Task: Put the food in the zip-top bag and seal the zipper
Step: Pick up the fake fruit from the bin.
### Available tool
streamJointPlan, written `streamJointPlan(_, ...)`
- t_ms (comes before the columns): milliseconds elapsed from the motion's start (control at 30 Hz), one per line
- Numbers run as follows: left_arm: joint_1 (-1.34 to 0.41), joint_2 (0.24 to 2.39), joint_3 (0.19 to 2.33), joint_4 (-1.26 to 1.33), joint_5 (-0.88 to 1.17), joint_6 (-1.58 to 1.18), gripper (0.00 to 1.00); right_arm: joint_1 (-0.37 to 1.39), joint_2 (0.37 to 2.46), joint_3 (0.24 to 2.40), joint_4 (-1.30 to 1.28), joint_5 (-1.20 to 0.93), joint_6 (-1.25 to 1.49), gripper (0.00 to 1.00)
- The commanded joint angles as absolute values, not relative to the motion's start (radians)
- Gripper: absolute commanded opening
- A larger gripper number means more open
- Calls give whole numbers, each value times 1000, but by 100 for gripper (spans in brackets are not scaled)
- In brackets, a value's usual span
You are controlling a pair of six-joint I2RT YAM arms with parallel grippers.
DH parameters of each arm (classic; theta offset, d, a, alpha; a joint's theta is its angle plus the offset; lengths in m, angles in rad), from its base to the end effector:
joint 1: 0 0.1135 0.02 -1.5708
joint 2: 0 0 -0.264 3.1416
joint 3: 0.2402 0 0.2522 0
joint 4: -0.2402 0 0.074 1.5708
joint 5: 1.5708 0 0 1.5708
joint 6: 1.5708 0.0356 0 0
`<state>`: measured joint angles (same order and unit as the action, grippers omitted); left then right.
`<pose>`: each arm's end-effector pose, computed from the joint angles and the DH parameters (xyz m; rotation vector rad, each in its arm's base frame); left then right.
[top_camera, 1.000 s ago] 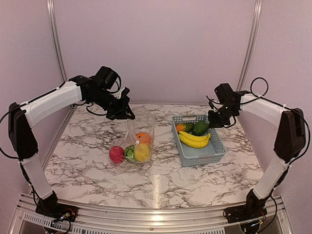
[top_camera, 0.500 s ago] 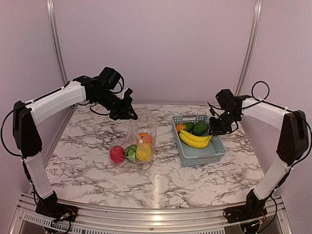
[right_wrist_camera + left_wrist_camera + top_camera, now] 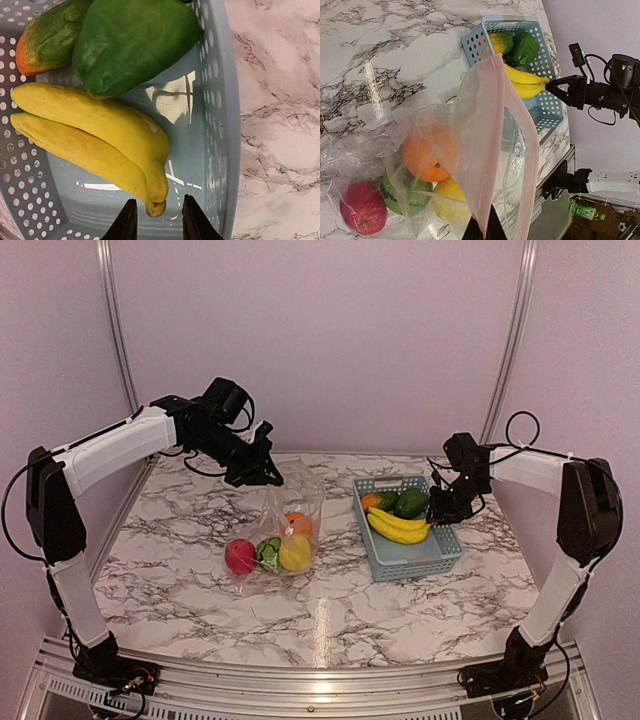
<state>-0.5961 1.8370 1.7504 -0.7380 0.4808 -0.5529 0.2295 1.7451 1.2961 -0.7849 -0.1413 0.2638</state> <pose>0.3303 -0.2440 0.3293 0.3009 2.5544 -1.0715 0.3383 0.0842 0.2181 0.0145 2.8330 0.3120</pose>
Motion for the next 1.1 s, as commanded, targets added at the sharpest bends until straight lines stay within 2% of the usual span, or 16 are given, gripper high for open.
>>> streamJointPlan(0,-598,1853,1775,-739,492,-544,0,199,1781,1299,-724,-189,270,29)
streamJointPlan(300,-598,1849,1771,-739,491,-546,0,198,1817,1288,-650,-235,305,24)
streamJointPlan(567,-599,1850,1762,-739,494,-547,0,198,1842,1320,-618,-210,314,23)
streamJointPlan(833,-600,1854,1759,-739,497,-545,0,198,1821,1354,-684,-194,281,6)
streamJointPlan(1067,-606,1862,1749,-737,495,-539,0,200,1669,1389,-772,-164,273,2)
